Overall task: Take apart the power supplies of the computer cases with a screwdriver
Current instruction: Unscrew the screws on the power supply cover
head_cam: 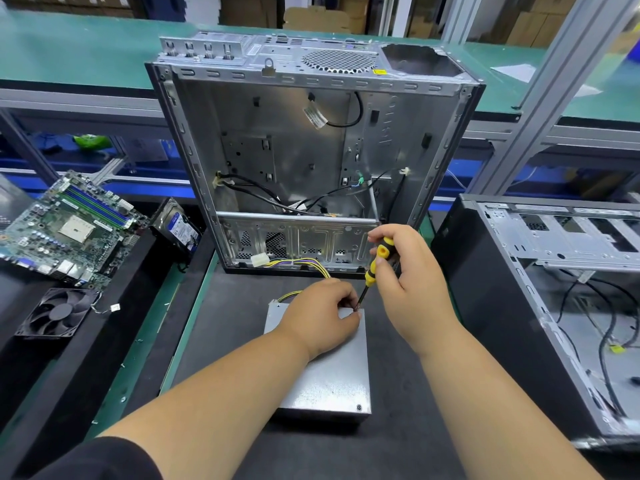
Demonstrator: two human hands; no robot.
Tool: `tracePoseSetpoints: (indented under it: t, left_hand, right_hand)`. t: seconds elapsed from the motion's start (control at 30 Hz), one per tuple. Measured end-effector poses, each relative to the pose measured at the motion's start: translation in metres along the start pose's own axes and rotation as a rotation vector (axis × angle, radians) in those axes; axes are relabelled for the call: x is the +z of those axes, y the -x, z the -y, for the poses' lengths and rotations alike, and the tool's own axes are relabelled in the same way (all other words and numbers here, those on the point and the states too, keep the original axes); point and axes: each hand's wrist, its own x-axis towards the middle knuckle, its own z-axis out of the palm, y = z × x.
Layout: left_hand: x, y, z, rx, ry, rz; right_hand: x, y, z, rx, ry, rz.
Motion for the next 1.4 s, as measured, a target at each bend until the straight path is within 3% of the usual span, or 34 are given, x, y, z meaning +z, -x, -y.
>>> tracePoseSetpoints:
  t: [0.1,0.3,0.57,0.7,0.83,1.07,1.27,1.4]
  left_hand:
    - [0.001,0.000,0.000,-0.002,0.011,-0.001]
    - [0.001,0.000,0.000,-0.003,-0.018,-0.003]
    - [0.000,0.000,0.002,0.014,-0.030,-0.001]
    - [0.002,-0.001,0.002,0.012,-0.034,0.006]
    - [0.001,0.000,0.003,-0.003,-0.032,0.007]
    - [-0.002,-0.003,0.001,-0.046,0.015,0.011]
    - [-0.003,0.001,-0.001,-0.036,0.008,0.007]
    - [-0.003,0.001,-0.003,-0.040,0.014,-0.006]
  right_hand:
    - [-0.001,-0.002,0.000,-0.066,0.092,-0.047]
    - [0.000,-0.002,-0.003,-0.007,0.092,-0.080]
    - [0.004,-0.002,0.001,0.017,0.054,0.012]
    - [0.004,-0.002,-0.001,-0.061,0.112,-0.050]
    - [0.007,-0.004,0.000,0.005,0.118,-0.070]
    - [0.002,-0.003,0.004,0.014,0.169,0.010]
    - [0.002,0.003,0.008,0.135,0.051,0.068]
    - [0.001,0.004,0.010,0.077,0.222,0.064]
